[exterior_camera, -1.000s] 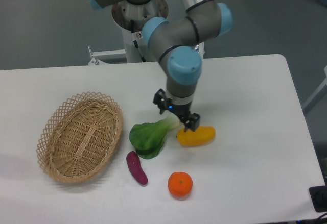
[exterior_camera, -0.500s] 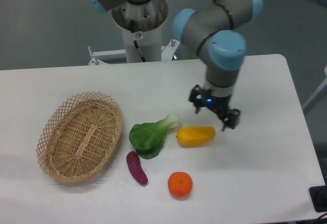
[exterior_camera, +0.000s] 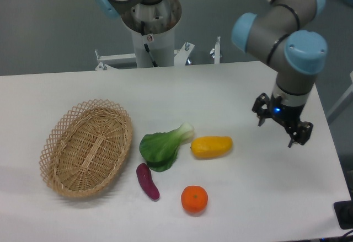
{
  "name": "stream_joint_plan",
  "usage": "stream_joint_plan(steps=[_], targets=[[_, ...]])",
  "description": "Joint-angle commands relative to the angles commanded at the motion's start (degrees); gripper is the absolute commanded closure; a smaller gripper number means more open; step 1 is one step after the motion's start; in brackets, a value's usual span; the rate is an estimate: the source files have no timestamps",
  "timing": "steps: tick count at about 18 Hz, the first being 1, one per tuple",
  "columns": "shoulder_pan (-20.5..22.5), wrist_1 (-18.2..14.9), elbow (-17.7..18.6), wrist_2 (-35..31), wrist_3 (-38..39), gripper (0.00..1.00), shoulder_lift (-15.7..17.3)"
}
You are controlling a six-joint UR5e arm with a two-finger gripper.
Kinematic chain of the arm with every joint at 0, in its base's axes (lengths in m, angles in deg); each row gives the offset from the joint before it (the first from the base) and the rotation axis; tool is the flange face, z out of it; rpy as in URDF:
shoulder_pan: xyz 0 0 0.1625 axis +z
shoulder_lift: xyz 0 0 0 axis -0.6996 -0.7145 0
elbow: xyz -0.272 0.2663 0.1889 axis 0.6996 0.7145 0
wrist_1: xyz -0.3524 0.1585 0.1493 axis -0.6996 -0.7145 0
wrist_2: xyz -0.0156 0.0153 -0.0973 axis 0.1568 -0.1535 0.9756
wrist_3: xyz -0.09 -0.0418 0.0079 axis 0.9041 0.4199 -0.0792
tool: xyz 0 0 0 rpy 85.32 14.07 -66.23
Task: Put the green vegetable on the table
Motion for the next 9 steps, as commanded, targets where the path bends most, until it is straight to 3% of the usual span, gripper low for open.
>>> stream_joint_plan(steps=[9], targets=[[1.15, -0.97, -0.97, 0.26, 0.09, 0.00, -0.62]])
